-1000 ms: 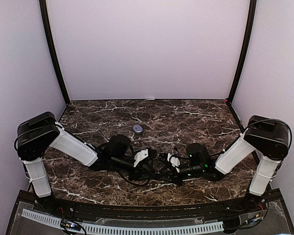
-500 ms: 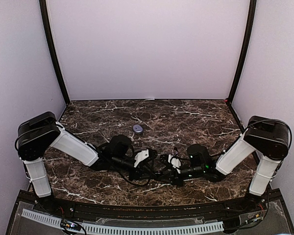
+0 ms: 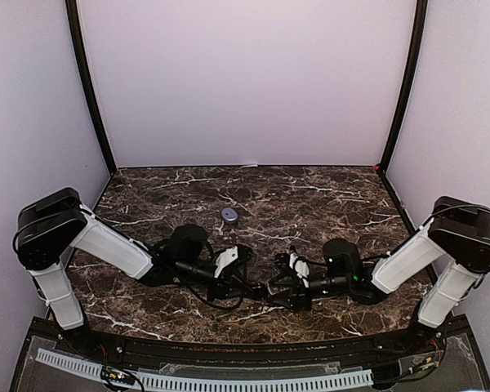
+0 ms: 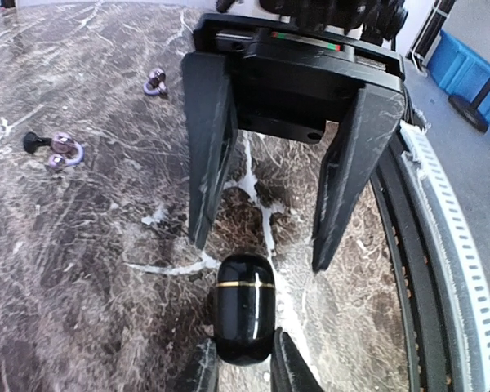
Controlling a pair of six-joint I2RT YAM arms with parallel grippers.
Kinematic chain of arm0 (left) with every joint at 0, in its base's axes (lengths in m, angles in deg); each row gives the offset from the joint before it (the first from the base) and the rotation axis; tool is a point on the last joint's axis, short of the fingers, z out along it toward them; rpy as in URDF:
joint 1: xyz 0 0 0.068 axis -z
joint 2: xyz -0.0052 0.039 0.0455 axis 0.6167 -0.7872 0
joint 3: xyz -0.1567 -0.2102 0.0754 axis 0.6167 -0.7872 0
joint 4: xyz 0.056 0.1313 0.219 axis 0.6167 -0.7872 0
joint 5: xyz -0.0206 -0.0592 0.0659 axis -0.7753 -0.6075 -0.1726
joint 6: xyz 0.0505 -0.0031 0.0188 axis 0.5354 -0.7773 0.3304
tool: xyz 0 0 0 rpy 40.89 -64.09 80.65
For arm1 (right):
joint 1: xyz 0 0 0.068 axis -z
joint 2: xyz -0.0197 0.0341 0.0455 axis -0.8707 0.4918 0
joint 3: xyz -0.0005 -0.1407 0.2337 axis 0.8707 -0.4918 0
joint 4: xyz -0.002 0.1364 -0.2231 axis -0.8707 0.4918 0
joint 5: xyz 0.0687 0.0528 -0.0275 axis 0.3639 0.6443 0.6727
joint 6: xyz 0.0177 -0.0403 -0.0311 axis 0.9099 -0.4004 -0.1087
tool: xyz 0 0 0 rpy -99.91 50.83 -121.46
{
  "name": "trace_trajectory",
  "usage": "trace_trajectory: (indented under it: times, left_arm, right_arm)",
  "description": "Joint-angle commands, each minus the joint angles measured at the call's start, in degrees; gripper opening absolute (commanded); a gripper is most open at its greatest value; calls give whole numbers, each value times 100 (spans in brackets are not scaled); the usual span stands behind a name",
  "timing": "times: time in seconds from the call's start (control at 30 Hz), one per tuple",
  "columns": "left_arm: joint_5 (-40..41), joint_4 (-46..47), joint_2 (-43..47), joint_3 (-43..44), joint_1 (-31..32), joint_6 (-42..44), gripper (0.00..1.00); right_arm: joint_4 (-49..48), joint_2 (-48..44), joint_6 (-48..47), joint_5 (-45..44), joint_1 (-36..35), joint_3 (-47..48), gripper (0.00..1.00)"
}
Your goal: Insert the wireless bluetooth earbuds into the charging case
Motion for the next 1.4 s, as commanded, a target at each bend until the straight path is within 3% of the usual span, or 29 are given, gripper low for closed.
trace_trajectory:
  times: [0.0,0.47,0.6,0.83,1.37]
  left_arm:
    - [-149,350,545,-266,-107,-273,24]
    - [-32,127,1553,-526,-283,-721,24]
    - [-56,65,1676,-499,-315,-792,24]
    - [-158,-6,1745,-448,-325,-788,24]
    - [-628,-145,1872,-329,-323,-781,25]
  right_arm:
    - [-191,-353,57,204,0,-99,56]
    - [569,-1427,282,252,66,343,61]
    - [1022,-1384,295,478,71,710,63]
    - [913,-1203,128,690,63,783,66]
    - [1058,-873,-32,619,58,1182,61]
